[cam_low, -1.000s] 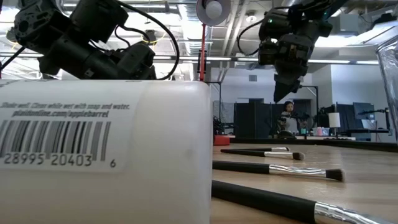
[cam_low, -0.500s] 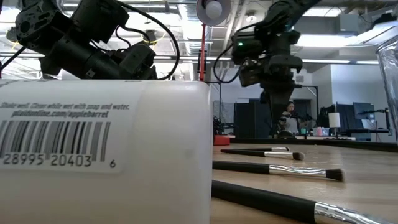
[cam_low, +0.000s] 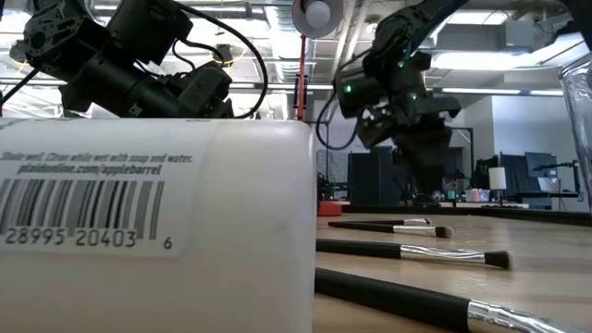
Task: Pick & Place Paint Supplies
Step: Put the black silver paint brush into the purple cup
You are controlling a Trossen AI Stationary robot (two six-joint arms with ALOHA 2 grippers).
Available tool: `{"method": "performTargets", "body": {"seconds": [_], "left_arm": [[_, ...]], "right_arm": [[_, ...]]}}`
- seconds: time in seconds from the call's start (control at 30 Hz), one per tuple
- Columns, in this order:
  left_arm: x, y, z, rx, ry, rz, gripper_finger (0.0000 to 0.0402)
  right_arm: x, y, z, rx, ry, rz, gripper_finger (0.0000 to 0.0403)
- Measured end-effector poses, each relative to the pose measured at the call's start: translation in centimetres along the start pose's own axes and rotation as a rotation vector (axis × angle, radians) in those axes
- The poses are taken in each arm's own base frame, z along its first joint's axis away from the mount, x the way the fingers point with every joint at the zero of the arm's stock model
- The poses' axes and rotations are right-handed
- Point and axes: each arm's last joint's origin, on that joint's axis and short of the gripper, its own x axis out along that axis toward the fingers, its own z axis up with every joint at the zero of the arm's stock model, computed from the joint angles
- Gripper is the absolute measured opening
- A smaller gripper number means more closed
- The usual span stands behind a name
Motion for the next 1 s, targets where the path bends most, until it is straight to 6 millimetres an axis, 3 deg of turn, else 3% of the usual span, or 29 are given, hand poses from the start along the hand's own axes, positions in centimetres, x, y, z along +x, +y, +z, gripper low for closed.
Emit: {"method": "performTargets", "body": {"seconds": [0.17, 0.33, 1.0], "left_arm": [[0.0, 0.0, 0.0, 0.006, 0.0, 0.0, 0.0208], [0.0, 0.1, 0.0, 0.021, 0.0, 0.002, 0.0208], [0.0, 0.1, 0.0, 0.05, 0.0, 0.002, 0.0208]], "right_arm": [[0.9, -0.5, 0.4, 0.016, 0.033, 0.008, 0.0161], [0.5, -0.5, 1.2, -0.003, -0.003, 0.0, 0.0167], [0.0, -0.2, 2.0, -0.056, -0.063, -0.017, 0.0141]]}}
